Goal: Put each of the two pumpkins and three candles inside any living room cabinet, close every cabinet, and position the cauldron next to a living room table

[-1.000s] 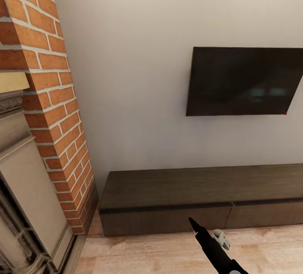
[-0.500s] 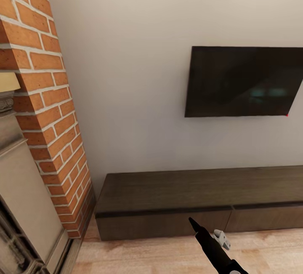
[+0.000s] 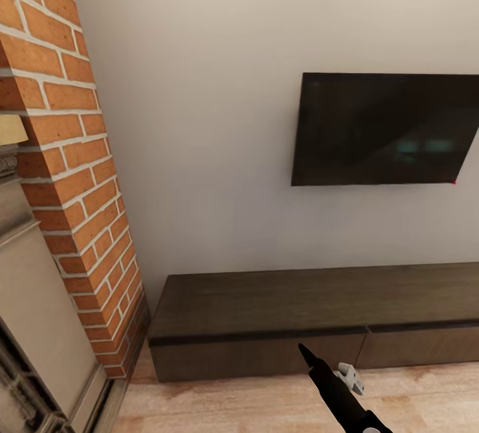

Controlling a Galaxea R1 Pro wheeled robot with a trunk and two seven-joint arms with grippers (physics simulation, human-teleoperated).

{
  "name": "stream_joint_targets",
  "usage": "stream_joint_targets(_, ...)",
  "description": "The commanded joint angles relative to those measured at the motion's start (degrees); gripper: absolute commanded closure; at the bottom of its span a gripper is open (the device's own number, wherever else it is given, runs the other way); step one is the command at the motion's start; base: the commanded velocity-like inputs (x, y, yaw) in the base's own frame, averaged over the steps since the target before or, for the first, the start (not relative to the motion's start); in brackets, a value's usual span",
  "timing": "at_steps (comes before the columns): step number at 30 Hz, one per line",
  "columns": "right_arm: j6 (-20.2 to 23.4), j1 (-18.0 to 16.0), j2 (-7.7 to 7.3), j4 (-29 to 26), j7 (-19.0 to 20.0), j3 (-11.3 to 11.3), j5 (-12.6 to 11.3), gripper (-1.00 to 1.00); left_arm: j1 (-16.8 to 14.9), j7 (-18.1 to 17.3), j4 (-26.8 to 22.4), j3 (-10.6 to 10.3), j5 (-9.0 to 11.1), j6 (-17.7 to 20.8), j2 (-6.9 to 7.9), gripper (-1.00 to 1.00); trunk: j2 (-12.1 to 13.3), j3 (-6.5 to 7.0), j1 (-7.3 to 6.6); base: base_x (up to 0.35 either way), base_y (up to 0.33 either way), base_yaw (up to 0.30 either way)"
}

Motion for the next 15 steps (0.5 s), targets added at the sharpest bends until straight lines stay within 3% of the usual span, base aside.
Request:
stream_joint_targets(1,0.25,-0.03,-0.01,-0.02,0.08,-0.04,-0.47,-1.00,-0.02,-0.19,-0.02,0.00,-0.01,0.00,0.01,-1.00,-0.03,-0.06,0.00,0.007,0.000,0.000)
stream_joint_targets(15,0.52,-0.03,0.13,-0.10,-0.34,-0.11,-1.15,-1.00,-0.01,-0.21,-0.02,-0.01,0.04,0.00,0.01,-1.00,-0.03,-0.06,0.00,0.037,0.000,0.000)
